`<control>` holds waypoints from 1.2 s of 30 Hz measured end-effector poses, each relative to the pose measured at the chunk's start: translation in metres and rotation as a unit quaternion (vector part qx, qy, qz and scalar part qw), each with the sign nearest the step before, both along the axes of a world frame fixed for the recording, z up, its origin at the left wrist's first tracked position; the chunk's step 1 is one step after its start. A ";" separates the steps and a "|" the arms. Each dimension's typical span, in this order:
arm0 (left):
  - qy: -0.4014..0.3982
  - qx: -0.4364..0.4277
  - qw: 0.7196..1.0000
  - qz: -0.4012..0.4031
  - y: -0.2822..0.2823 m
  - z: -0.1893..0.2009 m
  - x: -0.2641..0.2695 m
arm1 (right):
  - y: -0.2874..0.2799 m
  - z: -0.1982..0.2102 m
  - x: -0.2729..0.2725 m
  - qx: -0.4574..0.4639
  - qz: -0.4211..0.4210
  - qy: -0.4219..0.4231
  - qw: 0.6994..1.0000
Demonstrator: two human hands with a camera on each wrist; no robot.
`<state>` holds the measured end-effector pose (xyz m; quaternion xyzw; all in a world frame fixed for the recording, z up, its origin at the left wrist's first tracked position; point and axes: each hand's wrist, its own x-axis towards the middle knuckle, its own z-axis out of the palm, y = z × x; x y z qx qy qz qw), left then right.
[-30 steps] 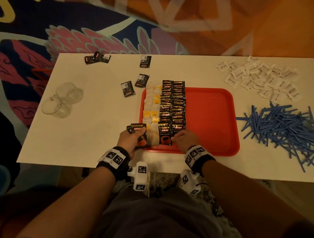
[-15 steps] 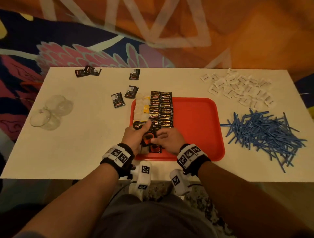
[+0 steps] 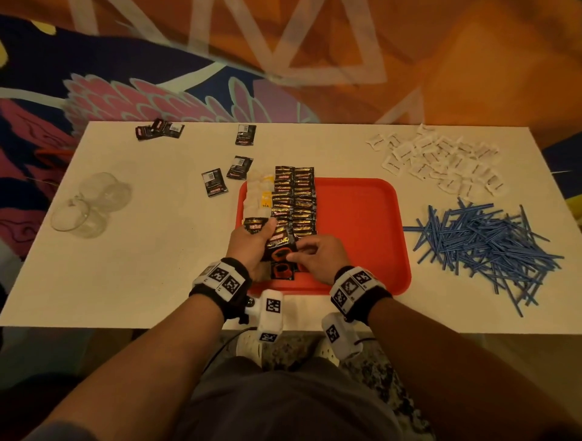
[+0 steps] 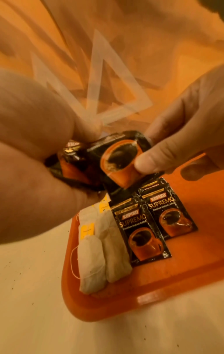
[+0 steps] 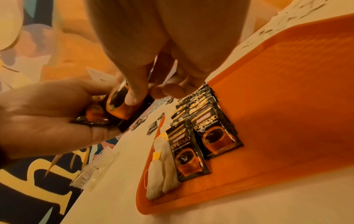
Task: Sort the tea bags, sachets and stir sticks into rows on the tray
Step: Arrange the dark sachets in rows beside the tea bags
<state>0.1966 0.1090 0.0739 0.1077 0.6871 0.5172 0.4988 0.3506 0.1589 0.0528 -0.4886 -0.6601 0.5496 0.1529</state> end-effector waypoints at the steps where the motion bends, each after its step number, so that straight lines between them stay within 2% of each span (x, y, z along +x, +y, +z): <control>1: 0.003 -0.006 1.000 0.009 0.000 0.000 -0.001 | 0.001 -0.003 0.002 -0.008 -0.008 -0.008 1.000; 7: -0.055 -0.036 0.995 0.073 -0.009 -0.003 -0.010 | 0.007 -0.029 0.025 -0.034 -0.021 -0.140 0.989; 13: -0.072 -0.046 0.993 0.077 -0.030 -0.009 -0.017 | 0.005 -0.054 0.034 -0.056 -0.009 -0.217 0.975; 21: -0.090 -0.057 0.990 0.092 -0.043 -0.007 -0.021 | 0.006 -0.068 0.027 -0.049 -0.006 -0.252 0.967; 27: -0.029 -0.089 0.992 0.087 -0.047 -0.015 -0.026 | 0.005 -0.071 0.025 -0.058 -0.029 -0.257 0.964; 32: -0.039 -0.090 0.992 0.083 -0.044 -0.015 -0.023 | 0.006 -0.069 0.025 -0.061 -0.027 -0.259 0.964; 36: -0.014 -0.084 0.994 0.061 -0.044 -0.018 -0.021 | 0.006 -0.067 0.030 -0.049 -0.026 -0.253 0.966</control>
